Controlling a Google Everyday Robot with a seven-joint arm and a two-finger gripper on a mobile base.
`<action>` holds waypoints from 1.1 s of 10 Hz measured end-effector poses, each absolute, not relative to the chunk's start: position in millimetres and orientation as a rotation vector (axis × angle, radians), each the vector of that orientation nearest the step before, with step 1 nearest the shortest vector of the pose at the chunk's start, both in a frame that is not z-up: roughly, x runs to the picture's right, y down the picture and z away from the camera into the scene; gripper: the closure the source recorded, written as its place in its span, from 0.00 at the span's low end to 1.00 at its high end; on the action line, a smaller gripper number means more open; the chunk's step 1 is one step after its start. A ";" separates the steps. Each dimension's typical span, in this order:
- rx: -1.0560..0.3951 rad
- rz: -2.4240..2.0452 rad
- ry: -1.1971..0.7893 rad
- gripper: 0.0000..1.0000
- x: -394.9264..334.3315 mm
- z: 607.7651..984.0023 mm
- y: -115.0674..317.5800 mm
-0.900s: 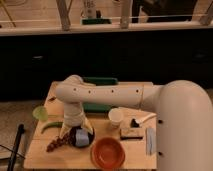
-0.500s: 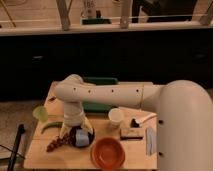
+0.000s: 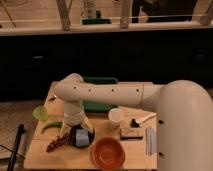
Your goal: Place sponge in purple bowl
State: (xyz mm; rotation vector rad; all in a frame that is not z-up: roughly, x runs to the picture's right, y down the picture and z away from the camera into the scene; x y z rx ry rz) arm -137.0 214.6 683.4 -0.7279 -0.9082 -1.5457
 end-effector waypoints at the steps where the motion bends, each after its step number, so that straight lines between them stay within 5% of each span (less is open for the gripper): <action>1: -0.727 -1.544 -0.909 0.20 -137.2 683.4 213.9; 11: -0.696 -1.525 -0.890 0.20 -133.9 679.2 204.2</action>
